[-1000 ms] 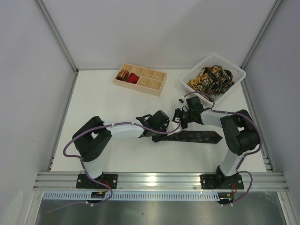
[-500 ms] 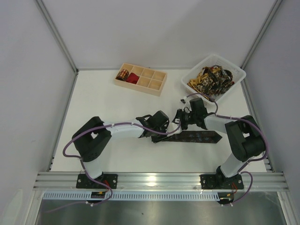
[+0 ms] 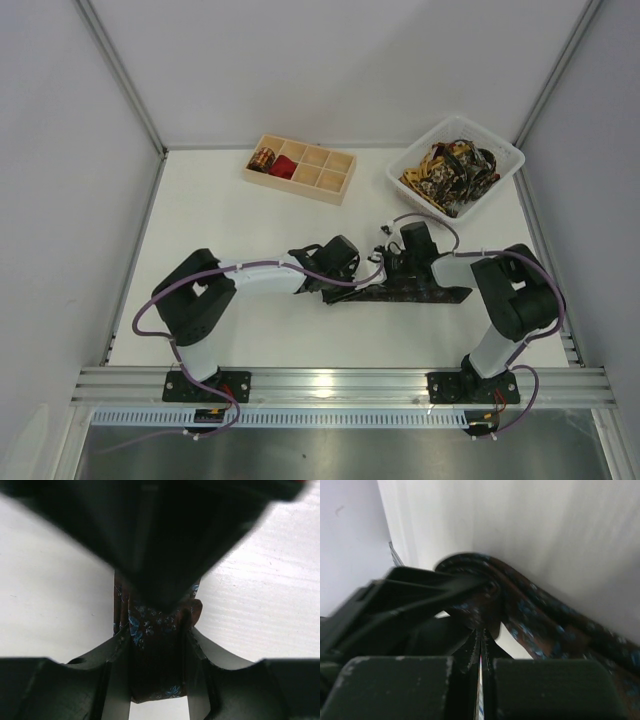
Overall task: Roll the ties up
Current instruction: Roll the tie
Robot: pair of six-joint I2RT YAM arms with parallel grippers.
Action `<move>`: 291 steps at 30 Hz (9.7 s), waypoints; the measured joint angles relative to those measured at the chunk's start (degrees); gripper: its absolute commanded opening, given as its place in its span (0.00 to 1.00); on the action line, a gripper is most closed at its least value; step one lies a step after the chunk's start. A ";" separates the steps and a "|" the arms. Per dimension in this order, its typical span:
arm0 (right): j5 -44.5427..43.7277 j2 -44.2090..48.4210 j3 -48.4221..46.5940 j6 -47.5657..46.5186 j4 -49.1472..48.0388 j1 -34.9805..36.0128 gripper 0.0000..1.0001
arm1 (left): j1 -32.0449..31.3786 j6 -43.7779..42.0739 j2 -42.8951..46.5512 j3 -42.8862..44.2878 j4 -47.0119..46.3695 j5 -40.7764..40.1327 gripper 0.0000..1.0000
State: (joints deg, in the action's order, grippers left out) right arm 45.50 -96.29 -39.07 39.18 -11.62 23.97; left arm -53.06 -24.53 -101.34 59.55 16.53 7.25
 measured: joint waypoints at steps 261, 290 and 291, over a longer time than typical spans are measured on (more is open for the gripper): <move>-10.10 -6.23 -9.73 -2.54 5.51 8.04 0.00 | 14.19 43.93 -2.64 10.75 19.63 7.37 0.27; -9.57 -7.67 -9.90 -2.51 5.51 6.64 0.00 | 11.06 47.50 -6.84 19.50 23.32 6.51 0.43; -9.55 -7.67 -9.70 -2.45 5.49 6.45 0.00 | 10.91 47.65 -6.93 19.63 23.04 6.54 0.41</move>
State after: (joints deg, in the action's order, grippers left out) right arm 35.94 -103.96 -48.77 36.73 -6.13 30.41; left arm -42.15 23.11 -108.27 79.18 39.57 13.78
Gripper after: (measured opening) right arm 0.009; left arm 0.435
